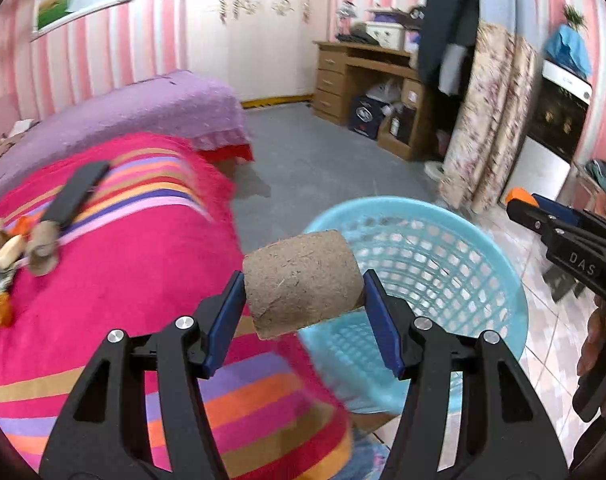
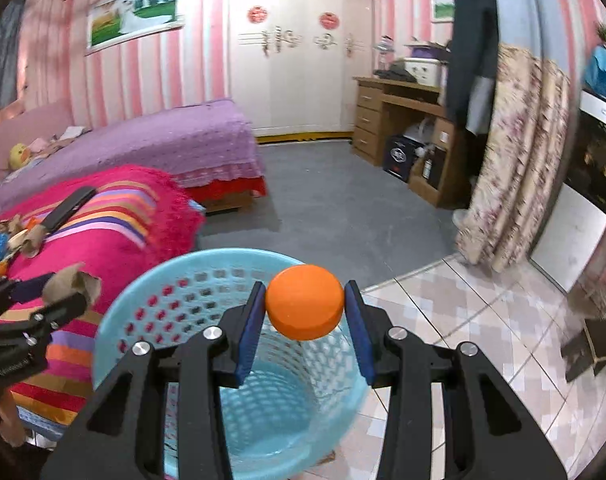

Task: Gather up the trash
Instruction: 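Carry the roll and cap to the blue basket and open both tools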

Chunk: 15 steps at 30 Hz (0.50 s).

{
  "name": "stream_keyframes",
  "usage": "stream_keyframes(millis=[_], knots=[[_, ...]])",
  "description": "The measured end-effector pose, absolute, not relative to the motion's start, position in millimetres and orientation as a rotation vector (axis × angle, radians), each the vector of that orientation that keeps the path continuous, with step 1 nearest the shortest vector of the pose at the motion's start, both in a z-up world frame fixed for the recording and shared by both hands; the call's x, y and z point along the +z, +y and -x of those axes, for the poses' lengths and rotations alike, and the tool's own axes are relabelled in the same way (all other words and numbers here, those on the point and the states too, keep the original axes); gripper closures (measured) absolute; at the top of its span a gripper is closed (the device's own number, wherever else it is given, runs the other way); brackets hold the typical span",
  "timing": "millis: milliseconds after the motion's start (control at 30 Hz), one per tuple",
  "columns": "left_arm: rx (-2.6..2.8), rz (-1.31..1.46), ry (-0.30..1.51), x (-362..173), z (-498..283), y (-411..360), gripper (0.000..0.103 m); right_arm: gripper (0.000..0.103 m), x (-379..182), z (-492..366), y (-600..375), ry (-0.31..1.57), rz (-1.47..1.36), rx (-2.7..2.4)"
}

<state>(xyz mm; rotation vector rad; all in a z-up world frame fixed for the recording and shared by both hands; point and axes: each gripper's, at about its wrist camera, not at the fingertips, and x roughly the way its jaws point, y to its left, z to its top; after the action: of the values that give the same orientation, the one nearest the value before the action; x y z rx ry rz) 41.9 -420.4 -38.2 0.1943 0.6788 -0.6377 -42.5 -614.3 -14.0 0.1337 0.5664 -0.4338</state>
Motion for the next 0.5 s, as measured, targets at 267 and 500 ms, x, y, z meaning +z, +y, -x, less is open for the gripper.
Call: stream_keyframes(millis=[267, 500], knots=[[-0.669, -0.236, 0.734, -60, -46, -472, 0.042, 0.063, -30, 48, -634, 0.57, -0.194, -0.455], [-0.627, -0.222, 0.733, -59, -64, -466, 0.017, 0.063, -38, 43, -626, 0.581, -0.171, -0.44]])
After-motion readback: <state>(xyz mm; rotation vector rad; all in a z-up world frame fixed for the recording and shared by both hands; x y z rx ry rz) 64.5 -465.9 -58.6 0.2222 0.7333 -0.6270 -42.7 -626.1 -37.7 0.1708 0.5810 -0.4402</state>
